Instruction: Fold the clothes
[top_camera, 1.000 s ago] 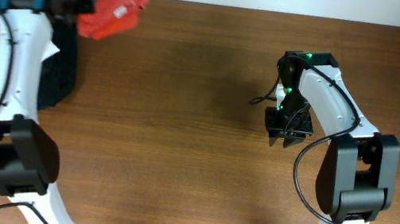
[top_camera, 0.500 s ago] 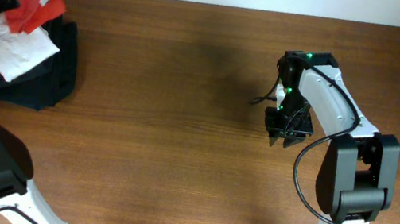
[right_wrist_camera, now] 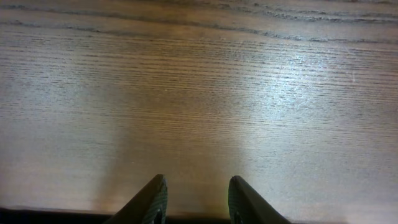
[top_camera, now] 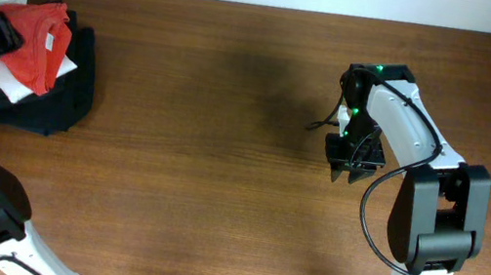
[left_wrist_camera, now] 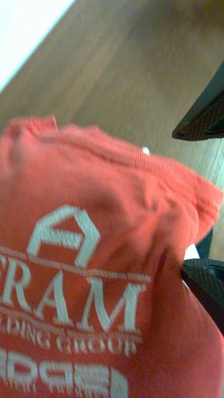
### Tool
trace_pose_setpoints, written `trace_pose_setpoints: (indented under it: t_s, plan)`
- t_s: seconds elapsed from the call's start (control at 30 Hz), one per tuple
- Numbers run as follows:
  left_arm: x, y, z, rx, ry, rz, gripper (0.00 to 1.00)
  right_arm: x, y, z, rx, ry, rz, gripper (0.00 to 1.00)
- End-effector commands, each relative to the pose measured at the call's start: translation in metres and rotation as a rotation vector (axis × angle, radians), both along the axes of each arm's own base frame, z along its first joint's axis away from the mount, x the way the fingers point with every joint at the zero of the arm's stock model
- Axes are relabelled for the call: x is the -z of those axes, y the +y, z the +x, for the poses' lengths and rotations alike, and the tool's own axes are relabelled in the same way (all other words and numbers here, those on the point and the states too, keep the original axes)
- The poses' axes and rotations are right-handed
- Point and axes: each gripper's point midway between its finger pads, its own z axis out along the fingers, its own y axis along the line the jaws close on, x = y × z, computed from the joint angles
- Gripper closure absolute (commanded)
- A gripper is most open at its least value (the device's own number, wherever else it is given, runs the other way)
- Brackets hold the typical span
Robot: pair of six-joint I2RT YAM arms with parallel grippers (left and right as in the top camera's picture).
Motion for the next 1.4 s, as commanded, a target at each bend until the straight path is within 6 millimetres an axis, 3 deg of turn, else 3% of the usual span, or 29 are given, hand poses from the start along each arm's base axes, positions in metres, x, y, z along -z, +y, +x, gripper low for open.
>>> trace_pose_setpoints:
  t_s: [0.0,0.07,0.17,0.27,0.47,0.57,0.67,0.8,0.9,0.93,1.0,1.07,1.2,1.37]
  plan:
    - [-0.075,-0.019,0.012,0.056,-0.229,0.020,0.42,-0.011,-0.004,0.005,-0.007,-0.040,-0.001,0.63]
    - [-0.081,-0.010,0.024,0.041,-0.265,0.095,0.43,-0.011,-0.004,0.005,-0.007,-0.040,-0.001,0.63]
    - [-0.061,0.009,0.031,-0.033,-0.216,0.153,0.43,-0.011,-0.004,0.005,-0.007,-0.039,-0.001,0.63]
    - [-0.020,0.017,0.036,-0.043,-0.132,0.116,0.44,-0.011,-0.004,0.005,-0.007,-0.038,-0.001,0.63]
    - [0.084,0.035,0.029,-0.085,0.085,-0.008,0.44,-0.011,-0.004,0.005,-0.007,-0.038,-0.001,0.63]
    - [0.101,0.031,0.028,-0.079,0.117,-0.044,0.44,-0.011,-0.004,0.005,-0.007,-0.038,-0.001,0.63]
    - [0.081,0.025,0.034,-0.058,0.063,-0.065,0.44,-0.011,-0.004,0.005,-0.006,-0.038,0.002,0.63]
    - [-0.009,-0.007,0.047,0.034,-0.130,-0.015,0.36,-0.015,0.007,0.008,0.021,-0.038,0.102,0.63]
    - [-0.061,-0.058,0.049,0.175,-0.217,0.074,0.23,-0.028,-0.004,0.026,0.085,-0.091,0.186,0.63]
    - [-0.068,-0.077,0.048,0.212,-0.216,0.096,0.18,-0.034,-0.007,0.033,0.112,-0.114,0.232,0.49]
    - [-0.066,-0.111,0.044,0.269,-0.170,0.112,0.13,-0.045,-0.015,0.045,0.149,-0.156,0.330,0.18]
    - [-0.051,-0.144,0.033,0.326,-0.079,0.094,0.01,-0.047,-0.032,0.046,0.199,-0.160,0.341,0.03]
    - [-0.010,-0.195,-0.012,0.428,0.196,0.065,0.01,-0.050,-0.064,0.024,0.288,-0.072,0.301,0.01]
    - [0.005,-0.213,-0.051,0.478,0.379,0.064,0.01,-0.050,-0.089,-0.007,0.303,0.043,0.202,0.01]
